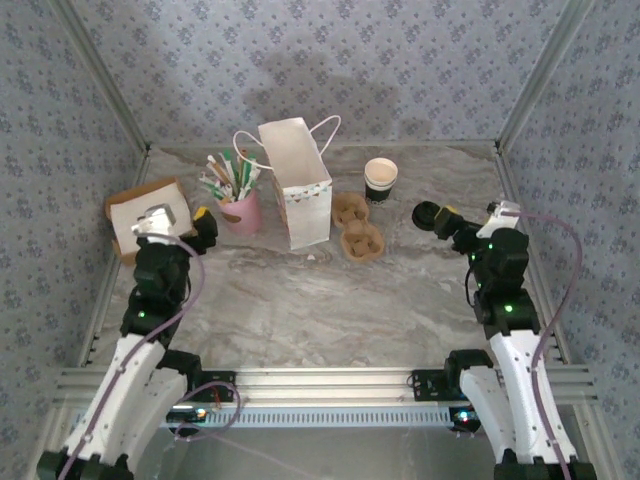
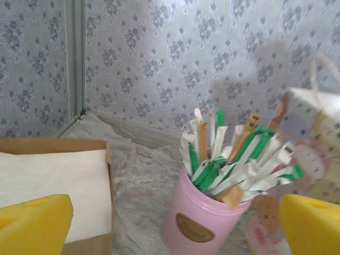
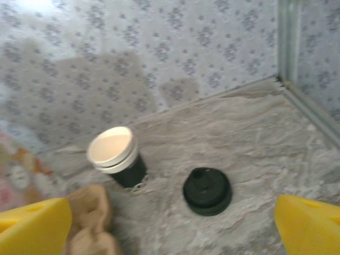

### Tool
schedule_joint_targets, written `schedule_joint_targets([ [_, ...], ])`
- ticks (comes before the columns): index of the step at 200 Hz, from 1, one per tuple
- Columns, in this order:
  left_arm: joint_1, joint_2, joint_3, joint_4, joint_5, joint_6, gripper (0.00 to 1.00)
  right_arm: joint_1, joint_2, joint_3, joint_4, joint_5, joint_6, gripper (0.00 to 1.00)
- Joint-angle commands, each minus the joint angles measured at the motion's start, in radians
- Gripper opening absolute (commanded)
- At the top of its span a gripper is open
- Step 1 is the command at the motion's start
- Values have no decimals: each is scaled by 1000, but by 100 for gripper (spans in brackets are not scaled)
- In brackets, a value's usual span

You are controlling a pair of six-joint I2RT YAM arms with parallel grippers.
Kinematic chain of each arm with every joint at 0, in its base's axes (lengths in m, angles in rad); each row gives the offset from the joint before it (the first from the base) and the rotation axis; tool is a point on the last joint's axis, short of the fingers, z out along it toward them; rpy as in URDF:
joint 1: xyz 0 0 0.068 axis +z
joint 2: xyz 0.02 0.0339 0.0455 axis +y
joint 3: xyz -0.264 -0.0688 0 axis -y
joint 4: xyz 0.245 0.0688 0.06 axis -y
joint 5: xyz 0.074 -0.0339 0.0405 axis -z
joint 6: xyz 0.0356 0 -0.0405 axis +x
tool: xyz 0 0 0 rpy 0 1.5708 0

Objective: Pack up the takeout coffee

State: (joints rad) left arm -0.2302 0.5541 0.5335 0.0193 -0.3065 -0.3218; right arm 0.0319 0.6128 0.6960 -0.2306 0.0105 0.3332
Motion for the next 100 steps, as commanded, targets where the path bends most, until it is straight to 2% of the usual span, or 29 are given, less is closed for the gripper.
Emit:
schedule_joint_targets([
  [1,-1,-104,89,-300,39,-193,99,5,-34,80,-260,-173,53,100],
  [32,-1,-231,200,-583,62,-344,100,-2,-62,157,-420,-276,54,100],
  [45,-2,-270,239,-657,102,-364,99,-4,-61,182,-467,-312,51,100],
  [72,-2,-343,272,-692,227,-322,100,-14,-45,212,-517,-356,62,100],
  [100,-1,-398,281,-724,231,-328,100,-15,-21,187,-455,-420,114,100],
])
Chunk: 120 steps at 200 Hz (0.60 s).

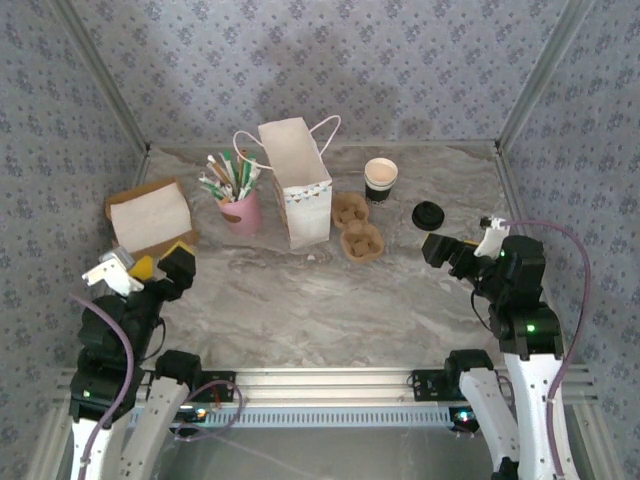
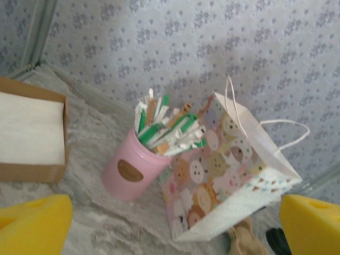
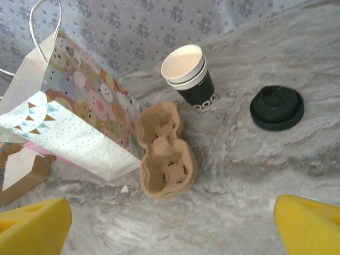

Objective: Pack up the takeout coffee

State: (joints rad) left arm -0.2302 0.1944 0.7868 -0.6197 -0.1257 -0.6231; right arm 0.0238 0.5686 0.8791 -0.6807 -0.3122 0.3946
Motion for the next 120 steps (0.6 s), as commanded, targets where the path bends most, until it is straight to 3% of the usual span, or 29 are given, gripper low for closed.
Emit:
schedule_joint_targets([
  [1,-1,-41,28,-85,47,-28,100,-8,25,3,-2,-100,55,100],
  [48,-3,-80,-23,-37,5,-147,100,-13,95,-21,59,-117,95,100],
  [79,-3,54,-10,-44,39,-157,100,-14,125,-44,104,-81,152,100],
  [120,-2,212,-36,40,170,-163,100,-12,202,-34,92,12,227,100],
])
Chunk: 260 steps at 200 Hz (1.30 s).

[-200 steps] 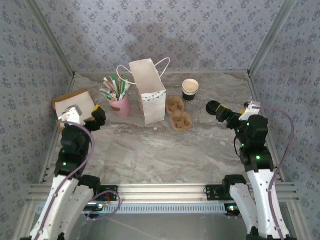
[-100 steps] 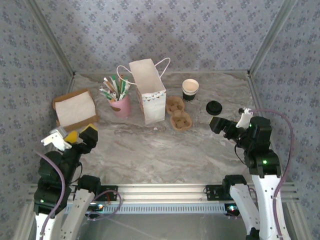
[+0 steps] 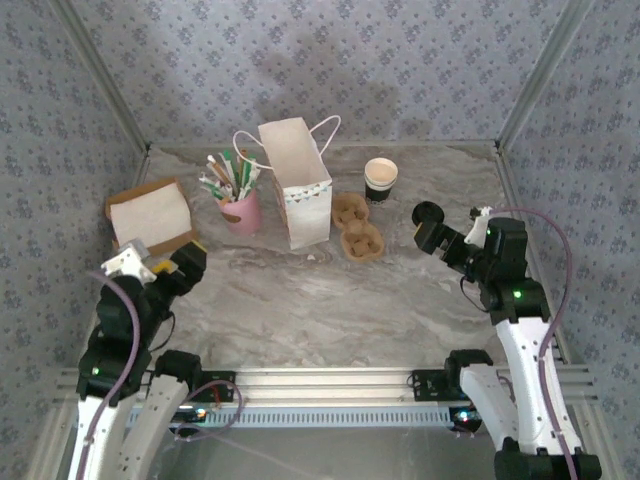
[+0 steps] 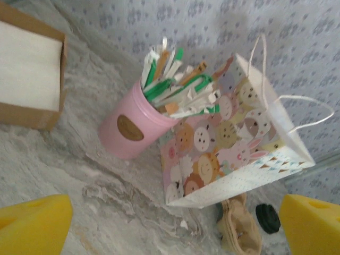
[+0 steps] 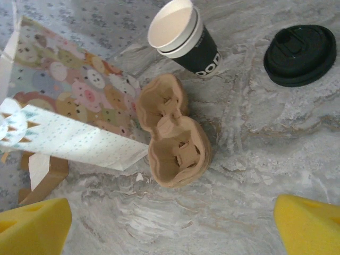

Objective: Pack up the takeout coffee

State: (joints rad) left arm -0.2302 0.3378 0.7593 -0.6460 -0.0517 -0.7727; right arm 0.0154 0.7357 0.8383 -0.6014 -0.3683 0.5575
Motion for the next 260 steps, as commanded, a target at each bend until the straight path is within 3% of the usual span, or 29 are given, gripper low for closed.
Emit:
schedule_joint_targets([
  [1,-2,73,-8,67,99,-12,100,-3,36,7,12,69,77,100],
  [41,-1,230,6,73,206,-5,99,33,122,6,54,89,133,100],
  [66,-1,294,41,61,237,1,99,106,184,36,63,140,129,100],
  [110,-3,425,123,55,293,0,97,263,329,146,9,283,55,100],
  [140,-23,485,159,59,299,10,94,304,443,249,-26,333,-25,100],
  [164,-110,521,171,44,236,30,91,321,557,345,-41,328,-118,94],
  [209,-342,562,124,87,77,-1,86,322,801,598,-93,318,-240,71],
  [260,-496,628,59,227,22,-73,81,304,1122,926,-211,298,-309,51],
])
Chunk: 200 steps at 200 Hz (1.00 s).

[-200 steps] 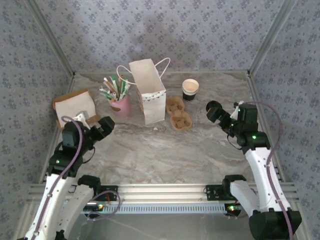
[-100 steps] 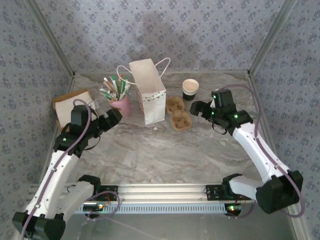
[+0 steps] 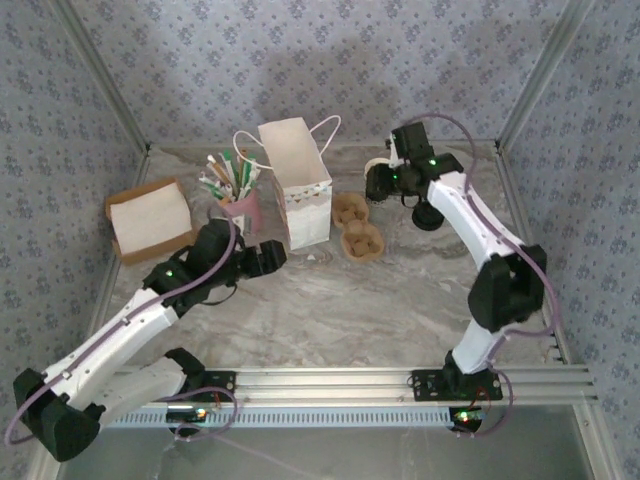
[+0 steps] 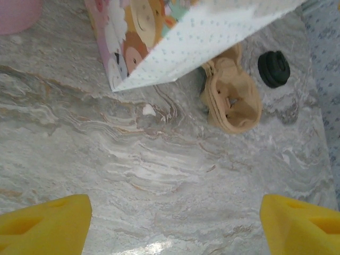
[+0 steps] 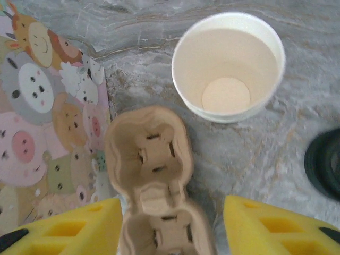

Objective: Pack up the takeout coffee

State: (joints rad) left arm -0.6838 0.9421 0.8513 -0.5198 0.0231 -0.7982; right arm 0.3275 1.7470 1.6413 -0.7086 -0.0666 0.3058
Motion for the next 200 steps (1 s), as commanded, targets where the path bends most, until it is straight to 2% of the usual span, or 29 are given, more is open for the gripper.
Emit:
schedule_joint_targets([
  [1,-44,26,-36,106,-53,-49,81,-9,116,133,-107,-4,-57,51],
  [43,-119,92,-70,218,-73,-80,81,-27,323,370,-185,4,-80,40],
  [100,-126,129,-96,245,-75,-76,82,-34,494,586,-260,15,-114,39],
  [200,-125,142,-95,253,-84,-69,82,19,572,700,-308,161,-181,36],
])
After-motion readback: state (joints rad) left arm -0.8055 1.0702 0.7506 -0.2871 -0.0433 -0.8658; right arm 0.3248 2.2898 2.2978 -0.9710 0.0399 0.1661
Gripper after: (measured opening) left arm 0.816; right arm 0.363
